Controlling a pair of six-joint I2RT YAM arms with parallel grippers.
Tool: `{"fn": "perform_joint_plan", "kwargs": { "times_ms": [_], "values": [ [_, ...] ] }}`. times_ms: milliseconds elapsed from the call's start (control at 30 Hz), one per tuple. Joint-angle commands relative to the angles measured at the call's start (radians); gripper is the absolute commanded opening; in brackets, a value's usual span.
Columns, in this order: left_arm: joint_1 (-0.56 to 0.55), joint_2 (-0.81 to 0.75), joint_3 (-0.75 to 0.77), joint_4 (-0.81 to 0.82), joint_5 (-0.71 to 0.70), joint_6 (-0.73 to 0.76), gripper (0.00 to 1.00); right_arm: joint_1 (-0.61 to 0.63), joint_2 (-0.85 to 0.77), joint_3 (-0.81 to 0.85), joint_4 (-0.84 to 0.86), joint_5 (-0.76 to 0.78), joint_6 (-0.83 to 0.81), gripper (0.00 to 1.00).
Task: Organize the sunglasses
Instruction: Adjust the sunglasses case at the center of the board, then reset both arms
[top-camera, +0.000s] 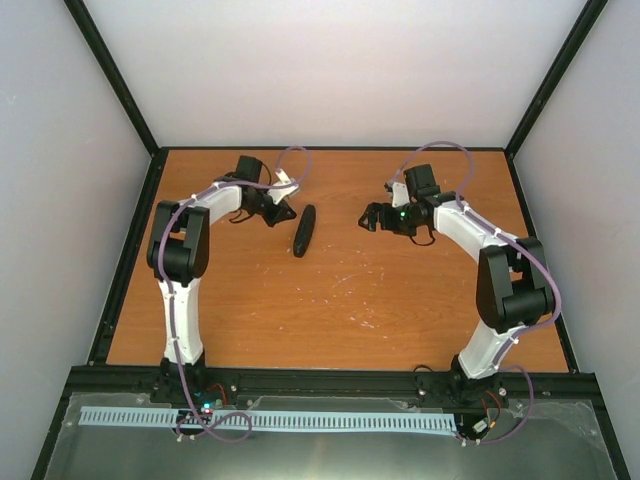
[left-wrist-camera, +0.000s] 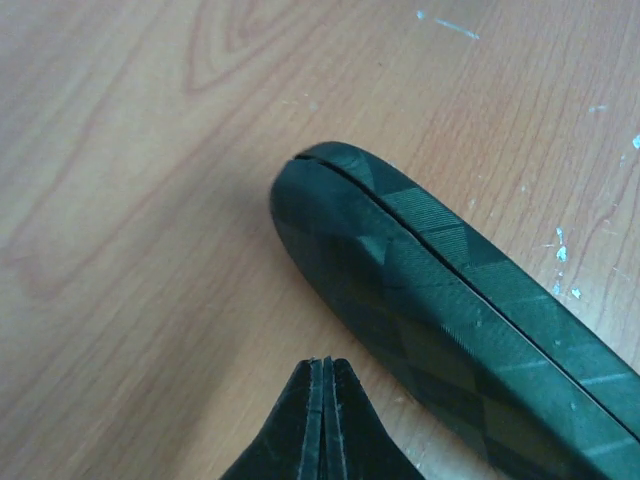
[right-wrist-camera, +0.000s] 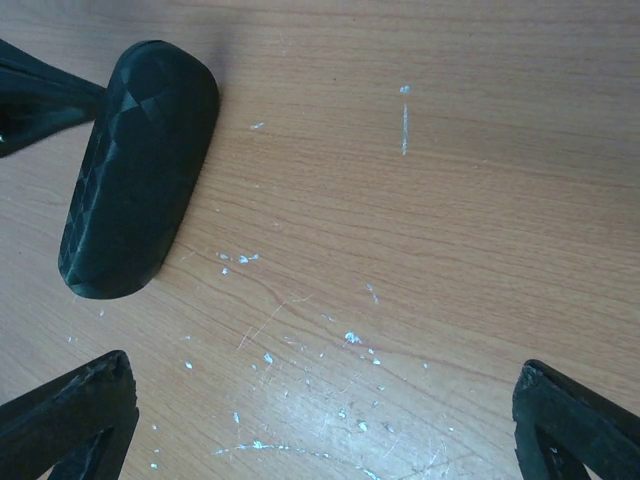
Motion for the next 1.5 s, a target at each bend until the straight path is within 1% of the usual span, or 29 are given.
{"fn": "perform_joint_plan", "kwargs": {
  "times_ms": [0, 167, 300, 533, 733, 967, 1133, 1167, 1233, 1333, 1367, 1400, 1433, 1467],
  "values": [
    [-0.032, 0.034, 0.070, -0.037, 0.011, 0.052, 0.02, -0.006, -0.050, -0.024, -0.001, 0.045, 0.012, 1.00],
    [-0.072, 0.037, 0.081, -0.037, 0.019, 0.065, 0.03, -0.006, -0.067, -0.046, -0.002, 0.051, 0.016, 1.00],
    [-0.096, 0.034, 0.081, -0.035, 0.037, 0.044, 0.03, -0.007, -0.073, -0.068, -0.001, 0.048, 0.019, 1.00],
    [-0.115, 0.023, 0.072, -0.048, 0.050, 0.032, 0.03, -0.007, -0.081, -0.098, 0.011, 0.047, 0.022, 1.00],
    [-0.137, -0.014, 0.003, -0.046, 0.068, 0.025, 0.03, -0.007, -0.090, -0.116, 0.033, 0.055, 0.036, 1.00],
    [-0.148, -0.099, -0.110, -0.010, 0.063, -0.008, 0.03, -0.006, -0.086, -0.140, 0.058, 0.030, 0.047, 1.00],
    [-0.147, -0.139, -0.144, 0.013, 0.014, -0.027, 0.03, -0.007, -0.097, -0.143, 0.065, 0.041, 0.048, 1.00],
    [-0.144, -0.149, -0.135, 0.021, 0.004, -0.045, 0.05, -0.006, -0.101, -0.141, 0.066, 0.056, 0.054, 1.00],
    [-0.115, -0.176, -0.112, 0.057, 0.002, -0.101, 0.19, -0.009, -0.107, -0.131, 0.057, 0.082, 0.065, 1.00],
    [-0.067, -0.206, -0.040, 0.080, 0.029, -0.174, 0.47, -0.010, -0.135, -0.138, 0.068, 0.115, 0.084, 1.00],
    [-0.051, -0.213, -0.016, 0.083, 0.046, -0.195, 0.57, -0.011, -0.150, -0.146, 0.084, 0.119, 0.089, 1.00],
    [-0.034, -0.221, 0.005, 0.086, 0.067, -0.219, 0.79, -0.012, -0.165, -0.152, 0.094, 0.131, 0.097, 1.00],
    [-0.019, -0.228, 0.024, 0.088, 0.089, -0.241, 0.96, -0.013, -0.173, -0.153, 0.092, 0.162, 0.123, 1.00],
    [-0.005, -0.236, 0.038, 0.091, 0.102, -0.265, 0.99, -0.016, -0.175, -0.142, 0.070, 0.190, 0.140, 1.00]
  ]
}}
